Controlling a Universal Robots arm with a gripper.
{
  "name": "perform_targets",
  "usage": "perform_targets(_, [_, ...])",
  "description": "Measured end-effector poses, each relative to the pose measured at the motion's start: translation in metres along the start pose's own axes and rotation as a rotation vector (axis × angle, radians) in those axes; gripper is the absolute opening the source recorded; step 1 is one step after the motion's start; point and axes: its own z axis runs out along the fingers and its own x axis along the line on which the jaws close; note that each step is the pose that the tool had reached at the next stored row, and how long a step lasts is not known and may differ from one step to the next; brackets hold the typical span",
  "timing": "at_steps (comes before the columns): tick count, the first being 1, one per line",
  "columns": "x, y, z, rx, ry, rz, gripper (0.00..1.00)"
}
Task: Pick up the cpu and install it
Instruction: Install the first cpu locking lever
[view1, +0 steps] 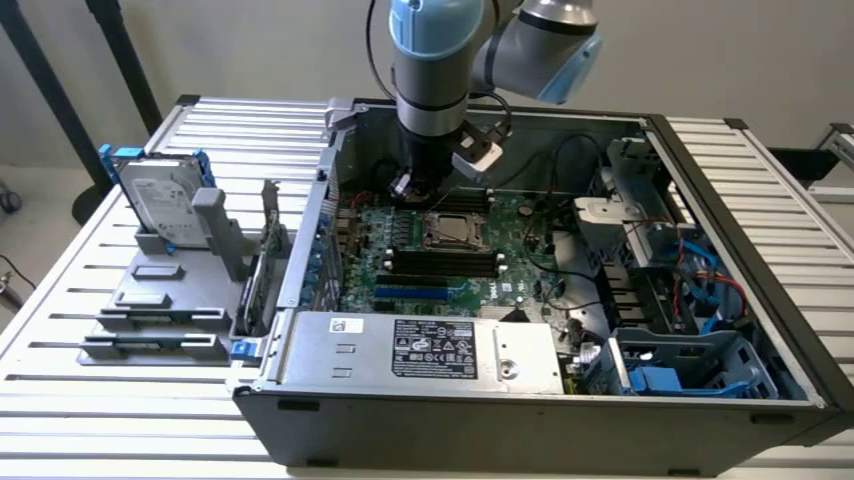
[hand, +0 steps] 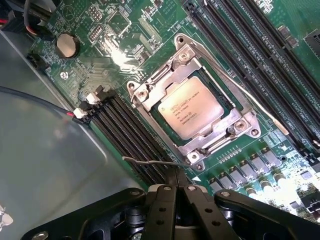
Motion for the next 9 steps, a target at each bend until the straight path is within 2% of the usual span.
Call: perform_targets(9, [0.0014, 0.002, 0.0035, -0.0036, -0.0041, 0.0, 0.11])
